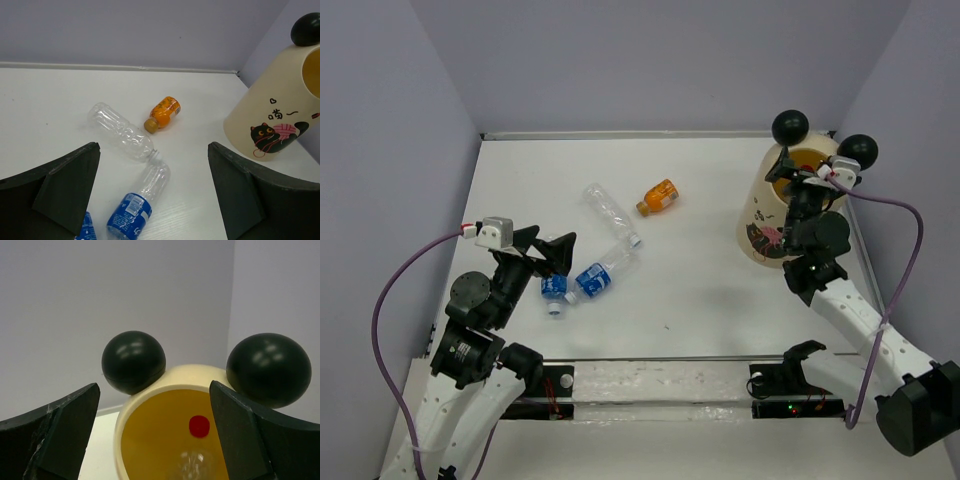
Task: Put the plastic bottles in the bin
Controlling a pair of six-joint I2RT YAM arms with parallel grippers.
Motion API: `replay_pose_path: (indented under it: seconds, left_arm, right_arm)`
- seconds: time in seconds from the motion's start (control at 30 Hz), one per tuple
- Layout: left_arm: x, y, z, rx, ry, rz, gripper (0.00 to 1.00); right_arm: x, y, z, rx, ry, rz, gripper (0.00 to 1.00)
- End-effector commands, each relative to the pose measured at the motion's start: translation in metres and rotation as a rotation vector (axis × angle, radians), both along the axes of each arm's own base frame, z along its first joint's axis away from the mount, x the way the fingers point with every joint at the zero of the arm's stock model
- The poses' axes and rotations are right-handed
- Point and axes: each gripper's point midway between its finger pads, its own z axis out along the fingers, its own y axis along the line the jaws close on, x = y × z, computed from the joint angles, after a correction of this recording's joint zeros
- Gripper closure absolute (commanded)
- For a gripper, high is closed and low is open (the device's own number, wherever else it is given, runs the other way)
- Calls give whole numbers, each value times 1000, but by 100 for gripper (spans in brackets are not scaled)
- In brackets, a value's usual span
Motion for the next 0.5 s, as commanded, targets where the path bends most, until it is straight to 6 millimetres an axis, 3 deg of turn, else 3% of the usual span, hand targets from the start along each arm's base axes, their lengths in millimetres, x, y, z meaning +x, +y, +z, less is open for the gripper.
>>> replay_pose_path:
  seconds: [0.0,0.1,0.2,0.23,0.27,0.33,0.37,0.47]
  left_arm:
    - [-6,0,26,-23,-74,-15,1]
    - [-6,0,26,-23,-74,-14,1]
    - [-6,0,28,-25,-79,-15,1]
    - [-6,0,26,-23,-76,-15,1]
    - [-6,0,26,-24,-76,-14,1]
    - [-6,0,26,-25,-74,-12,1]
    - [-5,1,27,-25,-74,-9,1]
    - [-4,1,25,-26,-67,-6,1]
  right_arm:
    - [-8,-4,41,59,-25,13,4]
    - [-6,8,59,40,31,86,6]
    - [-2,41,67,-7,114,264,11]
    - [5,64,49,-31,205,371,11]
    - [4,75,59,-45,209,429,13]
    - [7,107,45,-53,296,587,15]
    - [18,120,17,-45,404,632,16]
    - [22,159,-5,-64,524,762,20]
